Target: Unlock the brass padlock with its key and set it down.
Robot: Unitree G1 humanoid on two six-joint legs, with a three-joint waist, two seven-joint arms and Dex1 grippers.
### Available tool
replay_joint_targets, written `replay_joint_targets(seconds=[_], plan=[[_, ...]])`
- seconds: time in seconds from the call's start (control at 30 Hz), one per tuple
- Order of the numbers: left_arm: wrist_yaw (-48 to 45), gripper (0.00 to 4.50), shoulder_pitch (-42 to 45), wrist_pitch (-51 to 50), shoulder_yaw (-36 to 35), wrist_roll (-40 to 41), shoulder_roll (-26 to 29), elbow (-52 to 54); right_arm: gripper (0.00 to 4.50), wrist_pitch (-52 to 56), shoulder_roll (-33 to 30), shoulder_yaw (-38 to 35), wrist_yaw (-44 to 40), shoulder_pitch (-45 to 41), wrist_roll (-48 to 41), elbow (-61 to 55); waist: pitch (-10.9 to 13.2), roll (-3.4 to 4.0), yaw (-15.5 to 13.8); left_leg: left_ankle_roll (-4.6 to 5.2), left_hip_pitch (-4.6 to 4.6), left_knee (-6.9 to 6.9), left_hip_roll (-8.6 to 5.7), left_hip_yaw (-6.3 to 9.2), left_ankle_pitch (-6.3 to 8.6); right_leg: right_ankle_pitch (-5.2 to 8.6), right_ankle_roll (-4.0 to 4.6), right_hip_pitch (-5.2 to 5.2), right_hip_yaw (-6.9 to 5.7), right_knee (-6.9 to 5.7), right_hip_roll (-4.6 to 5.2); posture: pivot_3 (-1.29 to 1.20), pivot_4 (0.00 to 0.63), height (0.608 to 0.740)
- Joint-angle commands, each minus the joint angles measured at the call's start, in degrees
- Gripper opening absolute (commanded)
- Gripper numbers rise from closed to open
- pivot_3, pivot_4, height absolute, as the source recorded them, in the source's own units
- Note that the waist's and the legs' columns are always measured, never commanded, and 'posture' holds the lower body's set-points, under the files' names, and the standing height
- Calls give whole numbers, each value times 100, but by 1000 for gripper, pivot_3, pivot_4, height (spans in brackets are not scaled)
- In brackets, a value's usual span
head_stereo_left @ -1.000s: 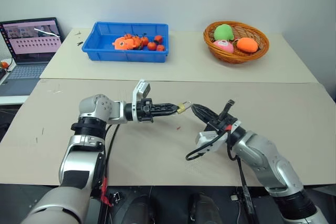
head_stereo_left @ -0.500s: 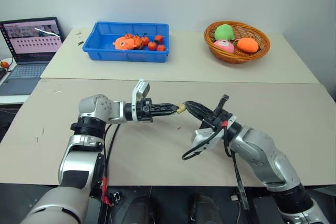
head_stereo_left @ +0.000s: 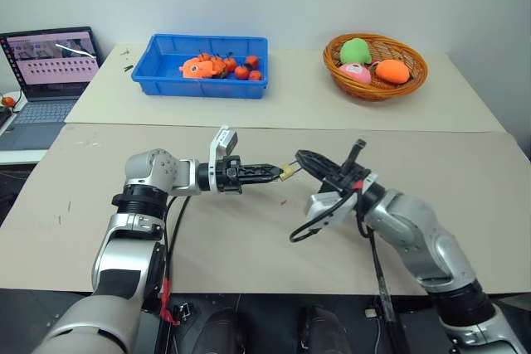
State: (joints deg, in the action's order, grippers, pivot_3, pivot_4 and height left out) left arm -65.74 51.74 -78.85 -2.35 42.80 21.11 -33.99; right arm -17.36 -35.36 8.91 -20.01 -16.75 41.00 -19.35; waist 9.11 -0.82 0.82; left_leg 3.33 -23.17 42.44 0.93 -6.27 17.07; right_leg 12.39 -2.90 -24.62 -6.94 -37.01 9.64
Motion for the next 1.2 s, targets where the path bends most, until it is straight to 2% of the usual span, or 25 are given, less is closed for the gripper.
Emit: replay_joint_targets(seconds=[0.03, 0.13, 0.4, 1.2], plan=[[-66, 5, 8, -4, -30, 73, 16, 153, 31, -48, -217, -385, 115, 192, -124, -18, 0, 0, 0, 0, 0, -1, 0, 0, 0, 0, 0, 0, 0, 0, 0, 0, 150, 692], [-59, 5, 15, 0, -35, 71, 12, 146, 31, -125, -295, -316, 173, 386, -42, 51, 0, 0, 1, 0, 0, -2, 0, -1, 0, 0, 0, 0, 0, 1, 0, 0, 150, 692], [-48, 5, 33, 5, -47, 65, 17, 137, 31, -45, 165, 190, 193, 374, 160, -19, 0, 0, 19, 0, 1, 0, 1, -1, 0, 2, -3, -1, 3, -2, 0, 0, 150, 692], [-54, 5, 70, -1, -53, 61, 37, 123, 31, 111, 601, 379, 47, 431, 278, -323, 0, 0, 4, 0, 0, 0, 0, 0, 0, 2, -2, -1, 1, -1, 0, 0, 150, 692]])
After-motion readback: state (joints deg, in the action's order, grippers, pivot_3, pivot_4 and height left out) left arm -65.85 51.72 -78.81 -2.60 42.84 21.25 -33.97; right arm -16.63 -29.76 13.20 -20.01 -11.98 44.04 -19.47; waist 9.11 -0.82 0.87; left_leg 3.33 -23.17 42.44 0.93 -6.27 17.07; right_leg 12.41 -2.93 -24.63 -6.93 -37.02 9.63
